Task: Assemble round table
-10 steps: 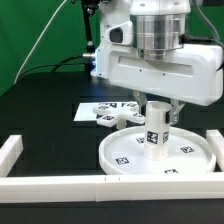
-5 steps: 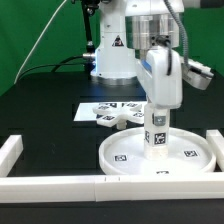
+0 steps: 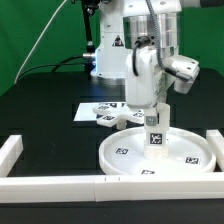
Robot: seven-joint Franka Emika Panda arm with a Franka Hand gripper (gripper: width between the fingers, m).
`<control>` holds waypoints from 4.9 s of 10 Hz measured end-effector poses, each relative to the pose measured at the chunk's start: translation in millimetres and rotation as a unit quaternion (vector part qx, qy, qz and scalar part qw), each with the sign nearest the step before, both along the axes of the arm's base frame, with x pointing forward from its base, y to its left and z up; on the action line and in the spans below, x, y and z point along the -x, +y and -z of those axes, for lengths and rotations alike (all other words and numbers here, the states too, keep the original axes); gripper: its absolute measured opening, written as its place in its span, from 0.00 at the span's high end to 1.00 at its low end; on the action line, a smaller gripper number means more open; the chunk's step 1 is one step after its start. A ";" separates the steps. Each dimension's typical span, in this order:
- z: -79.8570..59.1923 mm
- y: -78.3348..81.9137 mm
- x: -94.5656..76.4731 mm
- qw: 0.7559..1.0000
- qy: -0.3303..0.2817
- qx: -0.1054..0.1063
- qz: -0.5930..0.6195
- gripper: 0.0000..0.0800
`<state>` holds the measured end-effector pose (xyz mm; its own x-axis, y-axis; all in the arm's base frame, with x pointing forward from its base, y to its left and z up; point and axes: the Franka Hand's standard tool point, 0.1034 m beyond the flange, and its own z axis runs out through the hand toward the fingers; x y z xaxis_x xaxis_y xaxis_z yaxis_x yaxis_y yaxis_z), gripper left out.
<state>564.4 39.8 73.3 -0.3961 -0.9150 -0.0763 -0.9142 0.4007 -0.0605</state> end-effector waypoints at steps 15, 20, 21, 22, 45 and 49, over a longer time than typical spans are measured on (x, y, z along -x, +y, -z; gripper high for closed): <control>-17.6 5.6 -4.0 1.000 -0.010 -0.015 0.021 0.19; -30.4 1.8 -1.0 0.998 -0.016 -0.016 -0.058 0.19; -38.0 2.2 5.6 0.997 -0.020 -0.020 -0.078 0.19; -40.9 1.0 10.8 0.992 -0.021 -0.019 -0.121 0.19; -29.8 -26.7 58.9 0.578 -0.034 0.060 -0.813 0.19; -8.3 -66.5 99.0 0.584 -0.007 0.051 -0.810 0.19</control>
Offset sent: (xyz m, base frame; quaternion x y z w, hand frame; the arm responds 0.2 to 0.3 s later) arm 0.0014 0.0016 0.0042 -0.0162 0.0133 0.1732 0.9847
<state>465.4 -26.7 81.6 0.9959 -0.0889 0.0189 -0.0885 -0.9959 -0.0204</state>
